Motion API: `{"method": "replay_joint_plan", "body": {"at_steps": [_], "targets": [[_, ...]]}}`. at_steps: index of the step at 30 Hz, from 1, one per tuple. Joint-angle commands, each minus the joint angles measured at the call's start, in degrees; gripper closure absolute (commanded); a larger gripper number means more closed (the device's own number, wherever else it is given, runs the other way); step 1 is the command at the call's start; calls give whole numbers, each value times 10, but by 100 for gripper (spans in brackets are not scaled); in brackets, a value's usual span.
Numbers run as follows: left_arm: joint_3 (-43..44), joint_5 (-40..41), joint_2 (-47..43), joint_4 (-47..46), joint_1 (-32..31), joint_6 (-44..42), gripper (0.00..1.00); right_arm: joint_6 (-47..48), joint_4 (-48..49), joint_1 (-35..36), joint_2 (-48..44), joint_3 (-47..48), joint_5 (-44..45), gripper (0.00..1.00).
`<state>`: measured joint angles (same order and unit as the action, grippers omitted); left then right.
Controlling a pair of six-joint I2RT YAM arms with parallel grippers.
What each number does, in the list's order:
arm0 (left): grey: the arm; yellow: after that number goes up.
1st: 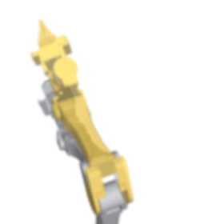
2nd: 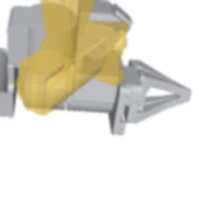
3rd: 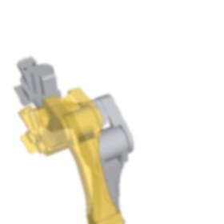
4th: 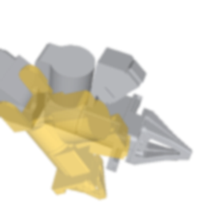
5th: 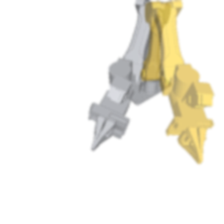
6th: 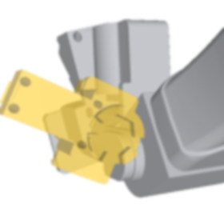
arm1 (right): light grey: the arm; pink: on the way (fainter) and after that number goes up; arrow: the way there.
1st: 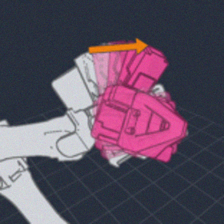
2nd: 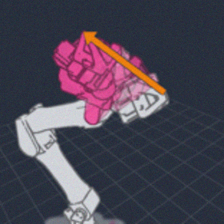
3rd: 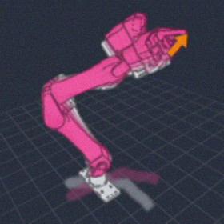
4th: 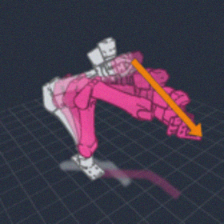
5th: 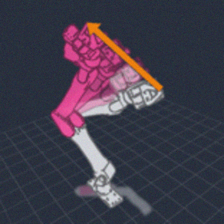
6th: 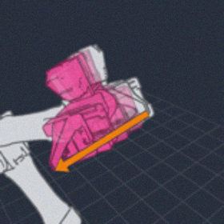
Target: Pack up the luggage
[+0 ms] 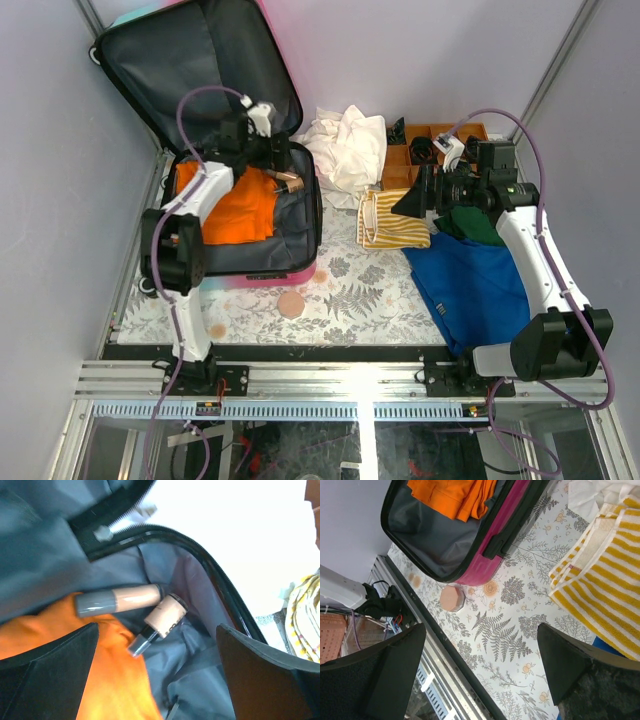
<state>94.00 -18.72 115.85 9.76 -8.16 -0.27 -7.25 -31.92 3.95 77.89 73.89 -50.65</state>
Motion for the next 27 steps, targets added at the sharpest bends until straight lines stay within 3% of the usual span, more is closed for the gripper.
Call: {"method": "replay_joint_plan", "body": {"at_steps": [1,4,14,19,27], "targets": [[-40,-17,-115,40,13,-114,0,37,-22,-3,-18,31,-14,1],[-101,-84,-203,95,13,-214,0,63,-47,-3,-22,33,-16,0],[-148,-209,-387,470,-9,-544,0,119,-98,-3,-49,16,-16,1],[-195,-156,-453,563,-122,-623,0,143,-124,-3,-60,14,9,1],[-292,-41,-487,549,-312,-627,2,161,-140,-3,-77,22,33,1]]}}
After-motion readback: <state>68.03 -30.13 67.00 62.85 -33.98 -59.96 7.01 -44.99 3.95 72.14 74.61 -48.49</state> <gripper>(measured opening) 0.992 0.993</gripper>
